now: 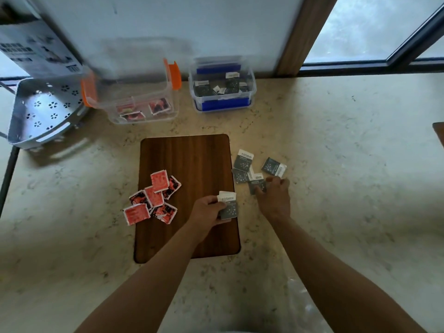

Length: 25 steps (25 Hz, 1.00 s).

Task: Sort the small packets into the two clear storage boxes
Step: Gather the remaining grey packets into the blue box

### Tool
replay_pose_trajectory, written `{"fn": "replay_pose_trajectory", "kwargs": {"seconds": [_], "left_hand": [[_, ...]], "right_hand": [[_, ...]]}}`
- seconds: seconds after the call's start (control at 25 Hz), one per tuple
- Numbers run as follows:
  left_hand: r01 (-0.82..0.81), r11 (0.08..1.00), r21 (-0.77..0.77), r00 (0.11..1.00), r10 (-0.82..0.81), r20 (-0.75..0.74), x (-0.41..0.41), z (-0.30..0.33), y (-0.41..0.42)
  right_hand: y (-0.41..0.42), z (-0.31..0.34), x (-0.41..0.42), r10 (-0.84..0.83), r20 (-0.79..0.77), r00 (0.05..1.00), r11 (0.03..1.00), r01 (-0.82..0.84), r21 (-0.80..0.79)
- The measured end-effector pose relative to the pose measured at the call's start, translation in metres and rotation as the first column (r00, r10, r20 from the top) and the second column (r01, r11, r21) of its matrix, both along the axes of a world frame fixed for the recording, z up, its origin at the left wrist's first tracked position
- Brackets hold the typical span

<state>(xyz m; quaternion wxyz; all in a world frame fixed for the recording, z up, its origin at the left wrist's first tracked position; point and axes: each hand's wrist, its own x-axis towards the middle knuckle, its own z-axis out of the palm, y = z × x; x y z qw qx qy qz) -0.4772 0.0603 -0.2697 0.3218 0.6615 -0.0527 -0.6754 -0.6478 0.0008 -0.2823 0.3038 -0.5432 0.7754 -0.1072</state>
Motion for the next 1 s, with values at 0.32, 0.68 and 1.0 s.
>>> {"fn": "replay_pose_trajectory", "kwargs": {"seconds": [0.32, 0.68, 1.0], "left_hand": [[-0.01, 1.0, 0.016, 1.0, 0.01, 0.024, -0.002, 0.0, -0.003], [-0.003, 1.0, -0.01, 0.999, 0.003, -0.038, -0.016, 0.009, 0.0], [0.042, 0.998, -0.043, 0.997, -0.039, 0.072, -0.017, -0.002, -0.017]], "right_hand": [[0.017, 0.002, -0.008, -0.143, 0.198, 0.97, 0.989, 0.13, 0.076], [0.061, 0.009, 0.002, -0.161, 0.558, 0.814, 0.981, 0.068, 0.183], [0.022, 0.012, -0.001, 0.118, 0.326, 0.938, 0.992, -0.125, -0.002]]}}
